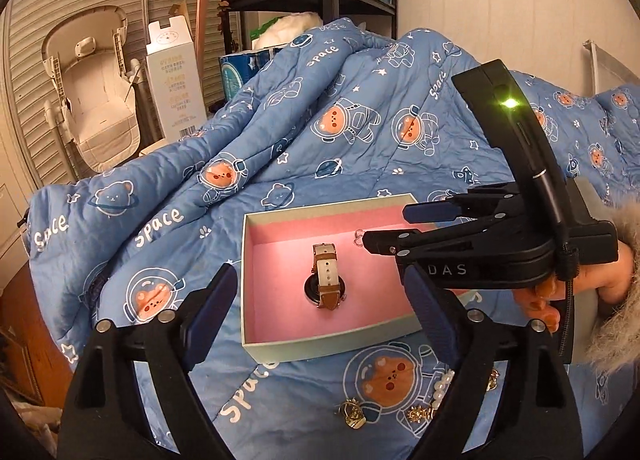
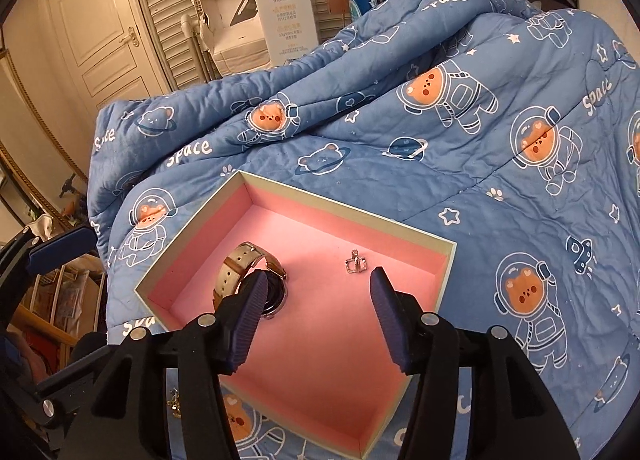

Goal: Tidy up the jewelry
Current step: 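Open both tools to drop the watch and ring into the pink box, then withdraw, then grasp a gold earring with the left tool while the right tool grasps the pearl bracelet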

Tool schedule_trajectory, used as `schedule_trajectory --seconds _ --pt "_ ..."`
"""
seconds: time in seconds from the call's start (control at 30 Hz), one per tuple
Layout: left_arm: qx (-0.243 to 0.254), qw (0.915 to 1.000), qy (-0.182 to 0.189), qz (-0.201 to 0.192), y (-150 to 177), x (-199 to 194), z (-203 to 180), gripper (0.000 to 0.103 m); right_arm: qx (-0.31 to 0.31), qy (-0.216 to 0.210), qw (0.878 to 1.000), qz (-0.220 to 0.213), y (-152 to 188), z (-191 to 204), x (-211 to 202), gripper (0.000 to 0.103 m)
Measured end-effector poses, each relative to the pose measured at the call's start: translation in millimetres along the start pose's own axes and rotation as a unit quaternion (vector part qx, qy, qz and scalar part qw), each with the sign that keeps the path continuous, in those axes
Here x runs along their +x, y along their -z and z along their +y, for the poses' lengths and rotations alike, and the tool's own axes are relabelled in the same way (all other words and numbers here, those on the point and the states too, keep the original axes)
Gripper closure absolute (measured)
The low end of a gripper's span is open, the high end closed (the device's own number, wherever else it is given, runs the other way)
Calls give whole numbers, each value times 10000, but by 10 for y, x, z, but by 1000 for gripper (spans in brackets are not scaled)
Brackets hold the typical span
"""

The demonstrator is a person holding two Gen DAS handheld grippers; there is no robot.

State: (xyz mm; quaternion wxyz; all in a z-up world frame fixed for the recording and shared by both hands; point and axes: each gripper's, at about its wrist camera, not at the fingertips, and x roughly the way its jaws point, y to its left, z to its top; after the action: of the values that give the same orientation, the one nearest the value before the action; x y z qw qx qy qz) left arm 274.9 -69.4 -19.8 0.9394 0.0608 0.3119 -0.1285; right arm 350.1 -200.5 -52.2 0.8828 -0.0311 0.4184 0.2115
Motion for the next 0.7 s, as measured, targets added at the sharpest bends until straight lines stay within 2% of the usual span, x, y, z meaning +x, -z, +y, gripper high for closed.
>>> schedule_trajectory --seconds 0.23,0.33,0.43,0.57,0.7 --pt "-36 10000 -26 -77 175 -171 -48 15 113 90 9997 -189 266 -31 -306 43" --pt "-96 9999 -36 -51 285 -201 -34 9 252 62 9995 -181 435 -66 -401 42" --pt "-232 9996 -136 -86 448 -253 13 7 210 181 9995 -164 626 -55 -484 42" --pt "-467 9987 -144 156 694 -254 110 7 102 315 9994 -123 898 -30 -562 42" --pt "-752 9964 -228 307 919 -276 185 7 290 275 9992 -62 1141 -45 -614 42"
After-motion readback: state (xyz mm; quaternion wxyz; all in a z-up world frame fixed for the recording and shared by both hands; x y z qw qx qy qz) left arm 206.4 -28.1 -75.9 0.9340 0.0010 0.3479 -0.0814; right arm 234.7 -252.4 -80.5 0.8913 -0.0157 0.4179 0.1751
